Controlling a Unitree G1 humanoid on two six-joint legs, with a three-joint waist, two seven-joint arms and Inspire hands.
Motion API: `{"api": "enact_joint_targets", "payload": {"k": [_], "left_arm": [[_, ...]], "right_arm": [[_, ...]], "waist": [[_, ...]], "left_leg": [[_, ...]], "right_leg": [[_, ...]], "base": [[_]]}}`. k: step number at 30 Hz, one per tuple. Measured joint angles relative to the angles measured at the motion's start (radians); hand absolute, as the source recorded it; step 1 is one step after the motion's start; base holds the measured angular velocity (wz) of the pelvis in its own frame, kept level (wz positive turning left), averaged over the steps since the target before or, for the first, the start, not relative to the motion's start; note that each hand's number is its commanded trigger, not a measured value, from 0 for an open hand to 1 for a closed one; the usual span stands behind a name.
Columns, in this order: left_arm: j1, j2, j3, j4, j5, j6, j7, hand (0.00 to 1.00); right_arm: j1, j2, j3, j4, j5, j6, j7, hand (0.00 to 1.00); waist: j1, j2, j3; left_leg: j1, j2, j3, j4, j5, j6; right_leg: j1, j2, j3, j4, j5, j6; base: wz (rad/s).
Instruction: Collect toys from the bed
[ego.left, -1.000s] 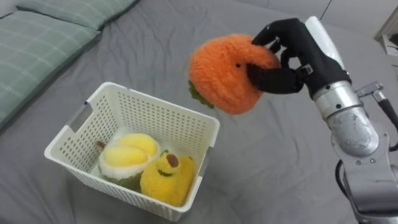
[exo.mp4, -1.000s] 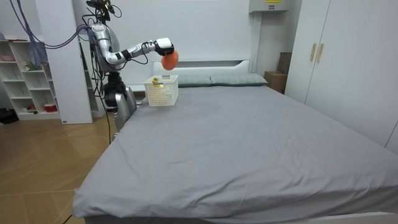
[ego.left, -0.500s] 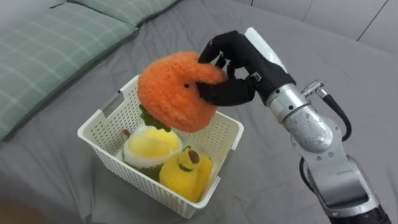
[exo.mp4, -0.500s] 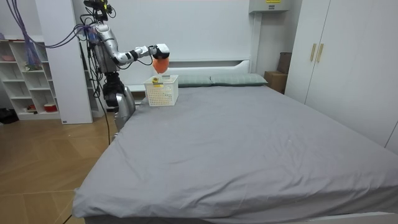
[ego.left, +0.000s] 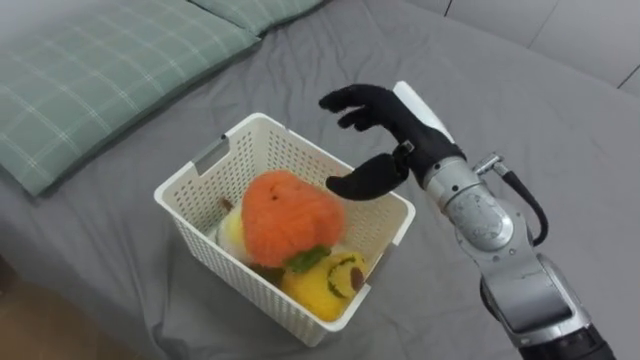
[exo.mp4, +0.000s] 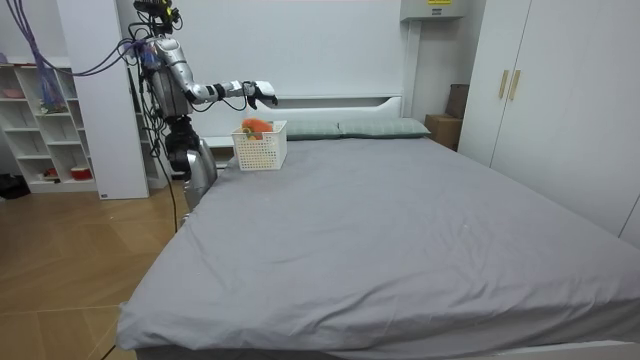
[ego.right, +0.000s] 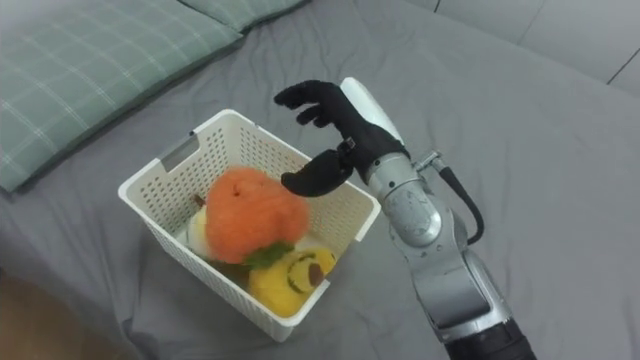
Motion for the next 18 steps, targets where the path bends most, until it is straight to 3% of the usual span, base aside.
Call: {"api": "enact_joint_targets", "payload": {"k": [8,17,18], "left_arm": [[-0.001,0.0,0.002,0.0,0.002,0.0,0.0,0.0],[0.012,-0.004,0.022,-0.001,-0.002,-0.002,0.0,0.0],[0.014,-0.006,0.022,-0.011,-0.011,-0.002,0.0,0.0]], "right_arm": [[0.0,0.0,-0.004,0.0,-0.004,-0.001,-0.001,0.0],[0.002,-0.023,-0.089,-0.003,0.039,-0.017,-0.006,0.0],[0.006,-0.027,-0.103,-0.003,0.052,-0.02,-0.011,0.0]], "waist": [[-0.006,0.0,-0.0001],[-0.059,0.005,-0.0022],[-0.077,0.007,-0.0048]], "left_leg": [[0.0,0.0,0.001,0.0,0.0,0.0],[0.004,0.002,0.012,-0.001,0.0,0.0],[0.009,0.002,0.016,0.0,0.001,0.001]], "right_leg": [[0.0,0.0,0.001,-0.001,0.0,0.0],[-0.002,0.0,0.009,0.0,0.0,0.0],[-0.002,0.0,0.012,0.0,0.0,0.0]], "base": [[0.0],[-0.03],[-0.05]]}}
